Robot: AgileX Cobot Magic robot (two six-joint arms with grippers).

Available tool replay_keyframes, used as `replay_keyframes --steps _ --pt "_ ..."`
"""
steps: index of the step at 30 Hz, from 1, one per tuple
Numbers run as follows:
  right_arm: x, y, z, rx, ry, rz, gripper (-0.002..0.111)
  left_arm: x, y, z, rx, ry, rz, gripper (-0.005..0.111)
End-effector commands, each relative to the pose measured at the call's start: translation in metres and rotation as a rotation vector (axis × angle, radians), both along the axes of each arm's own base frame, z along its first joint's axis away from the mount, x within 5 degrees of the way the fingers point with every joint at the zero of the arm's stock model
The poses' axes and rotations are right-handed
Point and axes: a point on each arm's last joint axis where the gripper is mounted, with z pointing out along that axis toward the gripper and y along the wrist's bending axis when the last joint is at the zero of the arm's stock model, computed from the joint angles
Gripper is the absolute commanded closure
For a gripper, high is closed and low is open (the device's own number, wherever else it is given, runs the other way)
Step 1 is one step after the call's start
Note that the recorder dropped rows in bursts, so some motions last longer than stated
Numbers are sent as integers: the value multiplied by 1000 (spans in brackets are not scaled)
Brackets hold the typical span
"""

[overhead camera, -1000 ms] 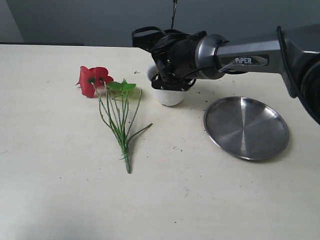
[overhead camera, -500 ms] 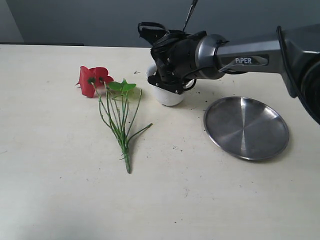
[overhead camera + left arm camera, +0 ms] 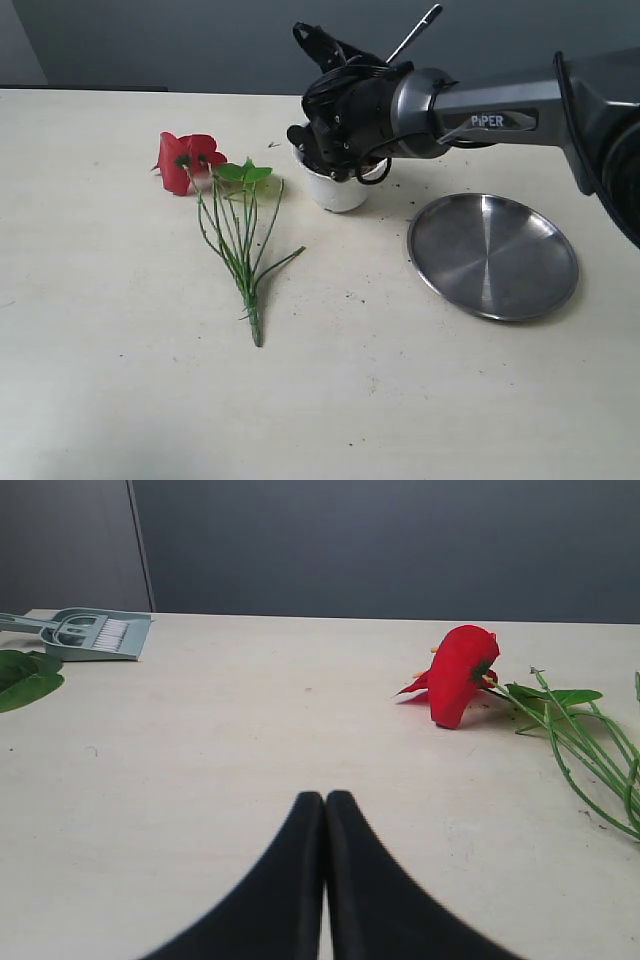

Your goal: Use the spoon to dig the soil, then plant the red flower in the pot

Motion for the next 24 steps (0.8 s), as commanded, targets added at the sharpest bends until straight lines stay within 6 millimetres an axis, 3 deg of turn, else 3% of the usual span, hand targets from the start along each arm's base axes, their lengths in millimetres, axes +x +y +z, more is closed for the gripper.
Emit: replay_keyframes --steps 1,16,24 --pt "-1 -9 3 91 6 -116 109 0 0 -1 3 -4 -2 106" --pt "-3 -12 -1 467 2 -314 109 0 0 -1 3 -4 -2 106" --pt "-7 -13 -8 575 61 -417 109 0 0 -1 3 -4 -2 106"
